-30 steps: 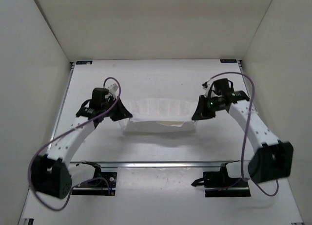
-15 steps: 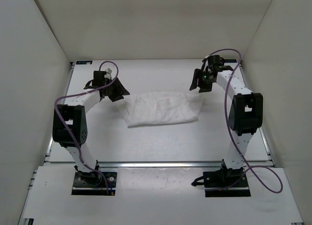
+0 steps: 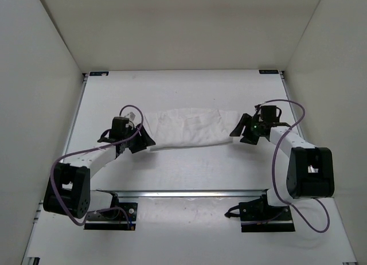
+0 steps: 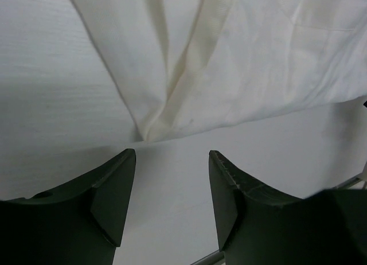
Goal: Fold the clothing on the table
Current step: Fold the skirt
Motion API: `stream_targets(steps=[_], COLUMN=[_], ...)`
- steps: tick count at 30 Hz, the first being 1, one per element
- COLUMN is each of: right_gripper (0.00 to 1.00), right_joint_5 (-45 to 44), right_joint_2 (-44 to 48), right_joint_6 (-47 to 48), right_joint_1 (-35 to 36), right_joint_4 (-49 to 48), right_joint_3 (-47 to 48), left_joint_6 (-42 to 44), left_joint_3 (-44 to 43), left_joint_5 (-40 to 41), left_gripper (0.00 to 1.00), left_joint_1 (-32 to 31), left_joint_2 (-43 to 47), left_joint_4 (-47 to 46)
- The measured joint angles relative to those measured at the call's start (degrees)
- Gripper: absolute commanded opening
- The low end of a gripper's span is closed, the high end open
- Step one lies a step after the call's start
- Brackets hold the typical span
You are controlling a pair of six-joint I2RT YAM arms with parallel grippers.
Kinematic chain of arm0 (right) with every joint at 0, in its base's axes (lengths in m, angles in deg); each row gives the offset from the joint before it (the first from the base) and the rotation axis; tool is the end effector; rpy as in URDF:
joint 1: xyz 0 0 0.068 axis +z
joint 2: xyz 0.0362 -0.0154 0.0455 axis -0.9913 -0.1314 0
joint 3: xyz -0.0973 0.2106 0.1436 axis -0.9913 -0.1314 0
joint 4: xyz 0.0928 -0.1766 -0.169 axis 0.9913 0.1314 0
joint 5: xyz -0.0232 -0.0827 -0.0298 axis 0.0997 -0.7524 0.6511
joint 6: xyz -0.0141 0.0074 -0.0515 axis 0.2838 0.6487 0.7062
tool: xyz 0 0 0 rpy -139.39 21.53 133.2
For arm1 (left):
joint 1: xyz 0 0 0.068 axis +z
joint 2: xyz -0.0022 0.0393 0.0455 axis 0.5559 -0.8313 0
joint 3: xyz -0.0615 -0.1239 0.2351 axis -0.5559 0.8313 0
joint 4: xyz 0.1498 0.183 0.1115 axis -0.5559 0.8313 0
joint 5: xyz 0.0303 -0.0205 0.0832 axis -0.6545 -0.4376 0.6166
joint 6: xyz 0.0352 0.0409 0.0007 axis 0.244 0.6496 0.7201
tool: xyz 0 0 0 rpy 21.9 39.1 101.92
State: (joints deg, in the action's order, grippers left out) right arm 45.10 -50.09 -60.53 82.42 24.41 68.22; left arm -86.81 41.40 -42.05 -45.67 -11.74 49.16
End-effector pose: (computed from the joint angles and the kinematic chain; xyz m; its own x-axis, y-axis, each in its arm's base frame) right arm 0.2787 0.0141 0.1852 -0.8438 0.3861 -0.3727 0.1430 0.8312 0.5372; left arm 0.2365 -0.0612 0.1708 -0.8417 -0.3775 -0.3860 -0.1099 0.8198 -0.5620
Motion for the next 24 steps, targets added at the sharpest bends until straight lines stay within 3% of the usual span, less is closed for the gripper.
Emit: stream_targets(steps=[12,15,16,18,19,21,22,24], right_gripper=[0.57,0.57,0.57,0.48,0.26,0.02,0.00,0.00], right_joint_5=[6.40,7.15,7.19,7.91,7.93,8.35,8.28,7.78], right_joint_2=[-4.39,-6.62,-7.41,-8.37,-8.87,-10.25,-10.80,-11.32], right_joint_6=[-6.03,-7.54,-8.11,-9.27,-9.68,-10.51,-11.17,-11.69], right_joint_1=[0.72,0.94,1.05,1.14,1.11,1.01,0.96,0.81], right_joint_4=[-12.28,-13.86,-14.29,-16.02,-16.98,-18.62,-19.12,-19.41], right_joint_3=[-3.76,-4.35,-4.46,-4.48,-4.48,-4.48,-4.55,-5.01], left_joint_6=[-3.28,-4.02,-4.17,-4.35,-4.26,-4.20,-4.31,-4.22], left_joint_3=[2.95,2.80,2.64,2.34,2.10,1.86,1.68,1.07], left_joint_5=[4.52,5.01,5.18,5.73,5.88,5.92,5.92,5.79], left_gripper=[0.64,0.55,0.45,0.29,0.16,0.08,0.01,0.00], left_joint_1=[-3.82,-4.00,-4.02,-4.07,-4.02,-4.11,-4.22,-4.52], left_joint_2=[-5.44,-7.06,-7.63,-9.01,-10.34,-10.84,-11.39,-12.15], left_joint_4=[-7.02,-9.94,-10.62,-11.56,-12.26,-12.50,-12.81,-13.22])
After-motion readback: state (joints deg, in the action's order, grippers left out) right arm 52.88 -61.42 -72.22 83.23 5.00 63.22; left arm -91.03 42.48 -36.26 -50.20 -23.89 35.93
